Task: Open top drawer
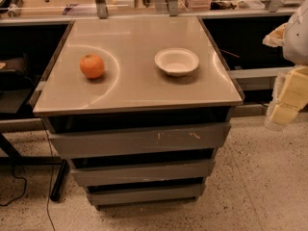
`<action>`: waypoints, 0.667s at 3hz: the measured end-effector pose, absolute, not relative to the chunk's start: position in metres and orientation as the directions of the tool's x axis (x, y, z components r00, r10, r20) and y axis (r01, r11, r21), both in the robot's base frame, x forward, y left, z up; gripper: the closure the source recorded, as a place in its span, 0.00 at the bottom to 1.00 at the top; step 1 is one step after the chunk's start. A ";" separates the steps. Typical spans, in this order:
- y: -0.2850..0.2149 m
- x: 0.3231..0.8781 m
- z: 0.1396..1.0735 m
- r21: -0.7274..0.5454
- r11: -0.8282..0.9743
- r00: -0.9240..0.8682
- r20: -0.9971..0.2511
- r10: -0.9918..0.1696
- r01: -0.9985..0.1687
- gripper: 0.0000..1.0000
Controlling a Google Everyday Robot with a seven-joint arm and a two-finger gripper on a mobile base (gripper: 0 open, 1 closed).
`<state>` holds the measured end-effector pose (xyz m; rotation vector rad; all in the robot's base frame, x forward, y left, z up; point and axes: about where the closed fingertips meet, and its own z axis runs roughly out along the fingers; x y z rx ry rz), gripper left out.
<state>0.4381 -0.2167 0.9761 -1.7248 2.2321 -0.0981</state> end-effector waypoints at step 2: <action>-0.213 0.435 0.972 -0.238 0.269 -0.220 -0.214 -0.952 -0.933 0.00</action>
Offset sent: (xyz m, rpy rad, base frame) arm -0.0077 0.0080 -0.0155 0.0198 0.0371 0.0086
